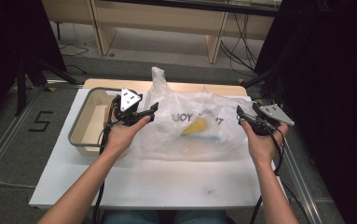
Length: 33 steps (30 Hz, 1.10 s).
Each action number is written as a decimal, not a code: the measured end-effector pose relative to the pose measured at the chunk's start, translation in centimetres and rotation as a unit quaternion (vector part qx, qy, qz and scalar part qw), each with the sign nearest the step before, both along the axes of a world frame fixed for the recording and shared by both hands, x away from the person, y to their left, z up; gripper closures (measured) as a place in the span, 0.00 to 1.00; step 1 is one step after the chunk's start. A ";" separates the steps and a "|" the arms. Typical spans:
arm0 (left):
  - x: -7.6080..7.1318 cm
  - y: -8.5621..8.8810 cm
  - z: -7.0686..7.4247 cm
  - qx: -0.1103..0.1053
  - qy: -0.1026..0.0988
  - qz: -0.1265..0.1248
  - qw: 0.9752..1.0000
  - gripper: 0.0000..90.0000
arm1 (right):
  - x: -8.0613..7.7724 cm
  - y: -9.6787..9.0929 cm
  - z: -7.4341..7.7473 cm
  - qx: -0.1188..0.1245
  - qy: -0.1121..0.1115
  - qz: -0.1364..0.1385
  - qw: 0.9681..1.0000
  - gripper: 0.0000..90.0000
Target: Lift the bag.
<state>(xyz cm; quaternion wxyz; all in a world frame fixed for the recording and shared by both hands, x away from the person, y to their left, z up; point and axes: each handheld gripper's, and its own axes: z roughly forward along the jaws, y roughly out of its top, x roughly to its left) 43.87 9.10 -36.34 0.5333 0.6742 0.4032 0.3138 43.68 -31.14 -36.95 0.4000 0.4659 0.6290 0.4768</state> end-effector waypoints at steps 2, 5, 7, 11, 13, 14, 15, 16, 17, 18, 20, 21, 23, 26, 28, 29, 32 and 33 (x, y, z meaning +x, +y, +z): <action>0.0 0.0 0.0 0.000 0.000 0.000 1.000 0.40 | -0.1 0.0 0.4 0.002 -0.012 0.003 1.000 0.41; 0.0 0.0 -0.1 0.000 0.001 0.001 1.000 0.40 | -0.2 -0.1 1.0 0.007 -0.026 0.005 1.000 0.39; 0.0 0.0 -0.1 0.002 0.001 0.000 1.000 0.40 | -0.3 -0.1 1.4 0.007 -0.031 0.008 0.999 0.38; -0.1 -0.3 -0.2 0.004 0.001 -0.004 1.000 0.40 | -0.4 -0.1 1.9 0.007 -0.034 0.013 0.999 0.37; -0.2 -0.4 -0.2 0.008 0.001 -0.006 1.000 0.40 | -0.5 -0.1 1.9 0.007 -0.031 0.015 0.999 0.37; -0.2 -0.4 -0.2 0.008 0.000 -0.006 1.000 0.40 | -0.5 -0.1 1.9 0.008 -0.031 0.015 0.999 0.37; -0.2 -0.4 -0.2 0.007 -0.001 -0.006 1.000 0.40 | -0.6 -0.2 1.9 0.009 -0.031 0.016 0.999 0.37; -0.3 -0.4 -0.2 0.007 -0.002 -0.006 1.000 0.40 | -0.6 -0.3 1.9 0.012 -0.031 0.017 0.999 0.37; -0.3 -0.4 -0.2 0.006 -0.001 -0.007 1.000 0.40 | -0.7 -0.3 2.0 0.017 -0.031 0.019 0.999 0.37; -0.3 -0.4 -0.1 0.007 -0.001 -0.007 1.000 0.40 | -0.8 -0.4 2.0 0.018 -0.031 0.021 0.999 0.37; -0.5 -0.4 -0.1 0.006 -0.001 -0.009 1.000 0.39 | -1.1 -0.5 2.1 0.015 -0.028 0.028 0.999 0.36; -0.5 -0.4 -0.1 0.007 -0.001 -0.010 1.000 0.39 | -1.2 -0.5 2.1 0.012 -0.025 0.032 0.999 0.36; -0.7 -0.3 0.0 0.005 0.002 -0.015 1.000 0.39 | -1.5 -0.5 2.0 0.008 -0.022 0.041 0.999 0.36; -1.1 -0.2 0.1 0.008 0.001 -0.017 1.000 0.39 | -2.1 -0.7 2.2 0.009 -0.024 0.055 0.998 0.36; -1.2 -0.1 0.1 0.008 0.001 -0.017 1.000 0.39 | -2.5 -0.8 2.5 0.010 -0.033 0.063 0.997 0.36; -1.3 -0.1 0.1 0.010 0.001 -0.018 1.000 0.39 | -2.7 -0.9 2.6 0.011 -0.036 0.068 0.997 0.36; -1.4 0.0 0.2 0.009 -0.001 -0.017 1.000 0.39 | -3.1 -0.8 3.2 0.014 -0.043 0.081 0.996 0.36; -1.5 0.0 0.2 0.009 -0.001 -0.018 1.000 0.39 | -3.2 -0.7 3.3 0.015 -0.044 0.086 0.995 0.36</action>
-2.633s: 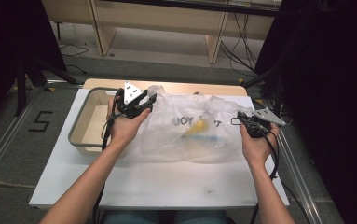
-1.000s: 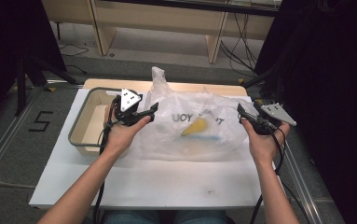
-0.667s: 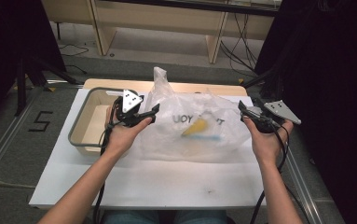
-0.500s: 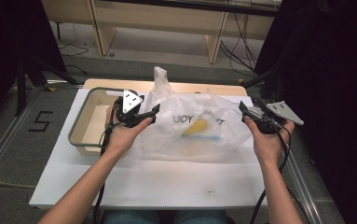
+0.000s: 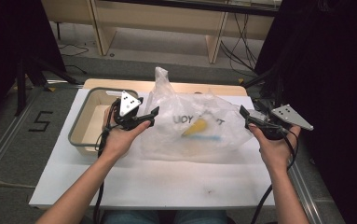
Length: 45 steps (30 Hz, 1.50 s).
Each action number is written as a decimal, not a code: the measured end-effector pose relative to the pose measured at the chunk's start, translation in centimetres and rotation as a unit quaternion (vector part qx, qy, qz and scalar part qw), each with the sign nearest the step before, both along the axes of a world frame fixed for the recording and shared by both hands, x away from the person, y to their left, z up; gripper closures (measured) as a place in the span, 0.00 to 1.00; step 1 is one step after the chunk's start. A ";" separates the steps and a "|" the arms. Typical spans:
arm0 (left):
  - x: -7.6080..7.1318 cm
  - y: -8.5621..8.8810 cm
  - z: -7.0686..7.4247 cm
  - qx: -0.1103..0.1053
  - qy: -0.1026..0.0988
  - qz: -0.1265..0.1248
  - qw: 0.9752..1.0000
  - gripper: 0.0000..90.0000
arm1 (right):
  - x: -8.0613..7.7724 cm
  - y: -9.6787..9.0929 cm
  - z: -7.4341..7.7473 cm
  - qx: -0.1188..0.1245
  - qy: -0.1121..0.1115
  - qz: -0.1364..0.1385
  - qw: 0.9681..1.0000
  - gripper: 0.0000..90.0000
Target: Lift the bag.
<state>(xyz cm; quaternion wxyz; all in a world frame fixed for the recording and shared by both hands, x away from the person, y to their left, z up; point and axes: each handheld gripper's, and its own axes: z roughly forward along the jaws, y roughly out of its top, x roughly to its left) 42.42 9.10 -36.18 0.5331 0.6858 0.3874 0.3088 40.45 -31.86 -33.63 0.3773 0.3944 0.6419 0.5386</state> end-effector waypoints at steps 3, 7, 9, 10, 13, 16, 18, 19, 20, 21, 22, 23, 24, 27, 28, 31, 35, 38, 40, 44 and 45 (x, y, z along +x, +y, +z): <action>-0.2 0.0 0.0 0.004 0.000 -0.004 1.000 0.39 | -0.4 0.6 0.0 -0.003 0.006 0.025 1.000 0.36; -0.5 0.0 -0.1 0.003 0.001 -0.009 1.000 0.39 | -1.1 1.4 -0.3 -0.006 0.013 0.057 0.998 0.37; -0.7 0.0 -0.1 0.002 0.001 -0.011 1.000 0.39 | -1.4 1.8 -0.5 -0.012 0.018 0.072 0.997 0.37; -0.8 0.0 -0.1 0.004 0.000 -0.012 1.000 0.39 | -1.6 2.0 -0.6 -0.015 0.020 0.079 0.997 0.37; -1.2 0.1 -0.1 0.005 0.001 -0.016 1.000 0.39 | -2.1 2.6 -1.1 -0.020 0.031 0.104 0.994 0.38; -1.6 0.1 -0.3 0.008 0.004 -0.022 1.000 0.39 | -2.5 3.0 -1.8 -0.026 0.043 0.119 0.992 0.38; -1.9 0.2 -0.6 0.010 0.006 -0.027 1.000 0.39 | -2.7 3.1 -2.3 -0.026 0.052 0.126 0.990 0.38; -2.1 0.2 -0.7 0.010 0.008 -0.030 0.999 0.38 | -2.8 3.1 -2.6 -0.027 0.058 0.130 0.989 0.38; -2.3 0.2 -0.8 0.014 0.009 -0.033 0.999 0.38 | -2.9 3.1 -3.0 -0.026 0.064 0.134 0.989 0.38; -2.6 0.2 -0.9 0.017 0.008 -0.036 0.999 0.38 | -3.0 3.1 -3.3 -0.027 0.070 0.138 0.988 0.38; -2.8 0.2 -1.1 0.019 0.010 -0.040 0.999 0.38 | -3.0 3.1 -3.7 -0.029 0.076 0.140 0.987 0.38; -3.1 0.3 -1.2 0.022 0.011 -0.044 0.999 0.38 | -3.1 3.0 -4.0 -0.028 0.081 0.141 0.986 0.38; -3.4 0.3 -1.4 0.024 0.012 -0.047 0.999 0.38 | -3.2 3.0 -4.3 -0.027 0.086 0.144 0.986 0.38; -4.2 0.4 -1.9 0.034 0.014 -0.057 0.998 0.38 | -3.6 2.9 -5.1 -0.029 0.095 0.148 0.984 0.38; -4.5 0.4 -2.0 0.035 0.014 -0.059 0.998 0.38 | -3.8 2.9 -5.3 -0.028 0.097 0.150 0.984 0.38; -5.3 0.7 -2.4 0.039 0.012 -0.064 0.997 0.38 | -4.1 2.8 -5.8 -0.033 0.101 0.151 0.983 0.39; -6.1 1.3 -2.8 0.042 0.011 -0.066 0.997 0.37 | -4.2 2.6 -5.8 -0.029 0.099 0.150 0.983 0.39; -6.5 1.8 -3.3 0.047 0.016 -0.068 0.996 0.37 | -4.3 2.7 -5.9 -0.028 0.099 0.152 0.983 0.39; -6.6 2.0 -3.6 0.048 0.019 -0.068 0.996 0.37 | -4.3 2.7 -6.1 -0.026 0.100 0.154 0.983 0.39; -6.7 2.5 -4.0 0.053 0.021 -0.069 0.996 0.37 | -4.4 2.5 -6.3 -0.024 0.101 0.157 0.982 0.39; -6.8 2.5 -4.0 0.052 0.020 -0.069 0.996 0.36 | -4.4 2.4 -6.3 -0.023 0.102 0.155 0.982 0.39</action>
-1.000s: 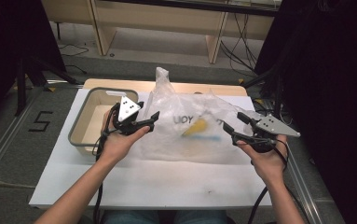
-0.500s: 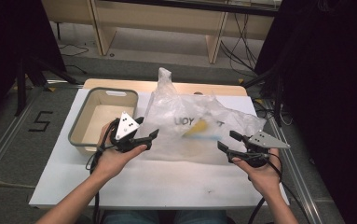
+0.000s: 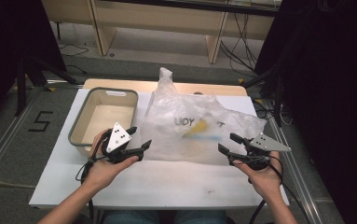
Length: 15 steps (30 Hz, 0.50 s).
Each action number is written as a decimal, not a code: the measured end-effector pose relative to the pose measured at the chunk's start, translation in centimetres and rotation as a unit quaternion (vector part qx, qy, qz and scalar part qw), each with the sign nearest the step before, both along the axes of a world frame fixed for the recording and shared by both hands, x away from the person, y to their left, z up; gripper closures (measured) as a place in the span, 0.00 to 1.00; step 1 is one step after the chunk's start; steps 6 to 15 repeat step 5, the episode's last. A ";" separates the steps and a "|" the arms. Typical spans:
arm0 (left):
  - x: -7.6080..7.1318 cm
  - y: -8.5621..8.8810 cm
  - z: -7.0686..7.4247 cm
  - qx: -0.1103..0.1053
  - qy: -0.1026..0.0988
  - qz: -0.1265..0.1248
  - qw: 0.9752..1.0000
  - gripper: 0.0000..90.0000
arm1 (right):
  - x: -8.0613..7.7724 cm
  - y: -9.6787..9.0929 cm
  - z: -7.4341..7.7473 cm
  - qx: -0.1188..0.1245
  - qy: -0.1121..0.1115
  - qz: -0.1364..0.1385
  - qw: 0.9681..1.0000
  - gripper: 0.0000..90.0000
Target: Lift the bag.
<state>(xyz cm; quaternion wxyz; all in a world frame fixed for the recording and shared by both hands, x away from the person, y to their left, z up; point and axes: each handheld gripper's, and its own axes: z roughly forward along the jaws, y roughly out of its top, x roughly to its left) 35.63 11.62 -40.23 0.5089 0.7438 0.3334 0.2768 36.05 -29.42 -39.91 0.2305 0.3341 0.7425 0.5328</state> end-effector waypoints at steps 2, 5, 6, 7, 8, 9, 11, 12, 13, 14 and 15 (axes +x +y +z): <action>0.0 0.1 0.0 0.002 0.000 0.000 1.000 0.36 | 0.0 -0.1 0.0 0.002 0.000 0.001 1.000 0.39; -0.1 0.2 0.0 0.001 -0.002 -0.001 1.000 0.36 | 0.0 -0.2 -0.1 0.003 0.000 -0.001 1.000 0.39; -0.1 0.2 0.0 0.001 -0.002 -0.001 1.000 0.36 | 0.0 -0.2 -0.1 0.003 0.000 -0.001 1.000 0.39; -0.1 0.2 0.0 0.001 -0.002 -0.001 1.000 0.36 | 0.0 -0.2 -0.1 0.003 0.000 -0.001 1.000 0.39; -0.1 0.2 0.0 0.001 -0.002 -0.001 1.000 0.36 | 0.0 -0.2 -0.1 0.003 0.000 -0.001 1.000 0.39; -0.1 0.2 0.0 0.001 -0.002 -0.001 1.000 0.36 | 0.0 -0.2 -0.1 0.003 0.000 -0.001 1.000 0.39; -0.1 0.2 0.0 0.001 -0.002 -0.001 1.000 0.36 | 0.0 -0.2 -0.1 0.003 0.000 -0.001 1.000 0.39; -0.1 0.2 0.0 0.001 -0.002 -0.001 1.000 0.36 | 0.0 -0.2 -0.1 0.003 0.000 -0.001 1.000 0.39; -0.1 0.2 0.0 0.001 -0.002 -0.001 1.000 0.36 | 0.0 -0.2 -0.1 0.003 0.000 -0.001 1.000 0.39; -0.1 0.2 0.0 0.001 -0.002 -0.001 1.000 0.36 | 0.0 -0.2 -0.1 0.003 0.000 -0.001 1.000 0.39; -0.1 0.2 0.0 0.001 -0.002 -0.001 1.000 0.36 | 0.0 -0.2 -0.1 0.003 0.000 -0.001 1.000 0.39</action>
